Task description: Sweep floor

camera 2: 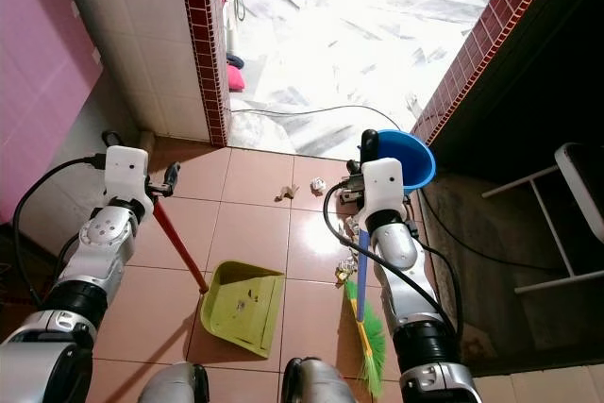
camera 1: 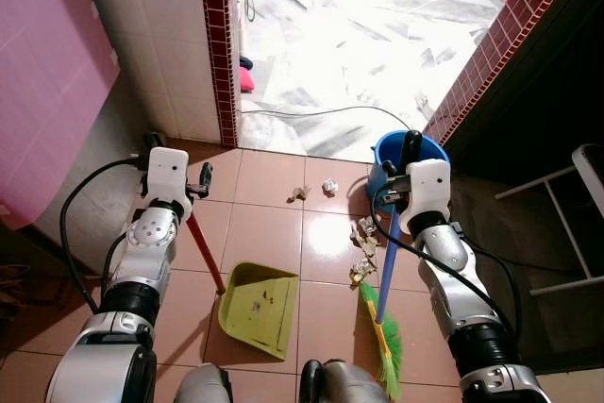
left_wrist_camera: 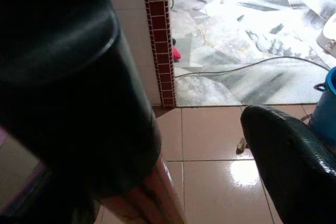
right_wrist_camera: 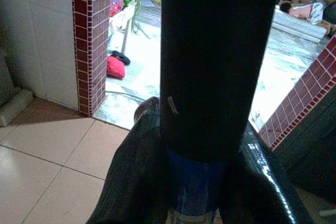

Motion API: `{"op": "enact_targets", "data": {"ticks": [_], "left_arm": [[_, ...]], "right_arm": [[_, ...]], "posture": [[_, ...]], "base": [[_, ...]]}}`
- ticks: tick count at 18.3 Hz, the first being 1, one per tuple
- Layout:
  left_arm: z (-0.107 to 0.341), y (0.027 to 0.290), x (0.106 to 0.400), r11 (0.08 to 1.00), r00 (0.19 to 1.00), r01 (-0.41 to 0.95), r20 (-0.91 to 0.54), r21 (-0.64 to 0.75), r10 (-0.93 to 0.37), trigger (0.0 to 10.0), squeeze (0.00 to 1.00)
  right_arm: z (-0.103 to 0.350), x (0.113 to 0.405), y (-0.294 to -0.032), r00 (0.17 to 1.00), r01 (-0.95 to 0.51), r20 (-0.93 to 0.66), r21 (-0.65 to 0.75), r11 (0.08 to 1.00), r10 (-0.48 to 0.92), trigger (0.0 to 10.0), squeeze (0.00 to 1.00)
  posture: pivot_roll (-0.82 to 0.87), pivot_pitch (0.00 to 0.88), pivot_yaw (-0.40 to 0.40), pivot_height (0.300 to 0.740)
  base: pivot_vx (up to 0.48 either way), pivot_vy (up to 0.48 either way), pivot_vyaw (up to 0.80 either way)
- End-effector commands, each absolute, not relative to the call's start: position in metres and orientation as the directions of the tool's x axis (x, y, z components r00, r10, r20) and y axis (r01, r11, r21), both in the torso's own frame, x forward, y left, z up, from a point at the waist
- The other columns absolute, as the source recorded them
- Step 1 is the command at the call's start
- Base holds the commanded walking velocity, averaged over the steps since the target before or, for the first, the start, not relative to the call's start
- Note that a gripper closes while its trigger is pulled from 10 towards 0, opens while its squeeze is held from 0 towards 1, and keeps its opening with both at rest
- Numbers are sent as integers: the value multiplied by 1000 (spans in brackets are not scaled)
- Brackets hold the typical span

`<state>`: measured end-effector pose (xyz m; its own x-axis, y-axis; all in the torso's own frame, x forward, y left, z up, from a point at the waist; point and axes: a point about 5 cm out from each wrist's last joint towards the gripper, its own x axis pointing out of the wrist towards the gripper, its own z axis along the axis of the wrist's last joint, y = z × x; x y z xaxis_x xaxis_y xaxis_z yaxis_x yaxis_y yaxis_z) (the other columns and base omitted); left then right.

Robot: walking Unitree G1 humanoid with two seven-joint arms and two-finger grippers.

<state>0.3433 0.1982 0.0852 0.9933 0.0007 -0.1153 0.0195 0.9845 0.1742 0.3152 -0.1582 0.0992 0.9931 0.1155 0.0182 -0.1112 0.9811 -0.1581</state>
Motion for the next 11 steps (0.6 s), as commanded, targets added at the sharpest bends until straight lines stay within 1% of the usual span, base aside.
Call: {"op": "enact_targets", "data": {"ticks": [1, 2, 8, 11], "left_arm": [[87, 198, 345, 981, 994, 31, -106, 189, -11, 0, 0], [88, 194, 345, 980, 995, 43, -98, 194, -24, 0, 0], [87, 196, 346, 980, 995, 29, -101, 195, -10, 0, 0], [82, 196, 342, 978, 995, -9, -100, 208, 31, 0, 0]], "right_arm": [[102, 314, -166, 995, -91, 33, -174, 981, 98, 10000, 0], [102, 314, -166, 995, -89, 33, -174, 981, 96, 10000, 0], [102, 314, -166, 995, -89, 32, -173, 981, 96, 10000, 0], [101, 313, -166, 995, -88, 32, -174, 981, 94, 10000, 0]], "posture": [[-67, 87, -82, 740], [-65, 86, -80, 740], [-66, 86, -79, 740], [-64, 88, -78, 740]], "base": [[0, 0, 0], [0, 0, 0], [0, 0, 0], [0, 0, 0]]}}
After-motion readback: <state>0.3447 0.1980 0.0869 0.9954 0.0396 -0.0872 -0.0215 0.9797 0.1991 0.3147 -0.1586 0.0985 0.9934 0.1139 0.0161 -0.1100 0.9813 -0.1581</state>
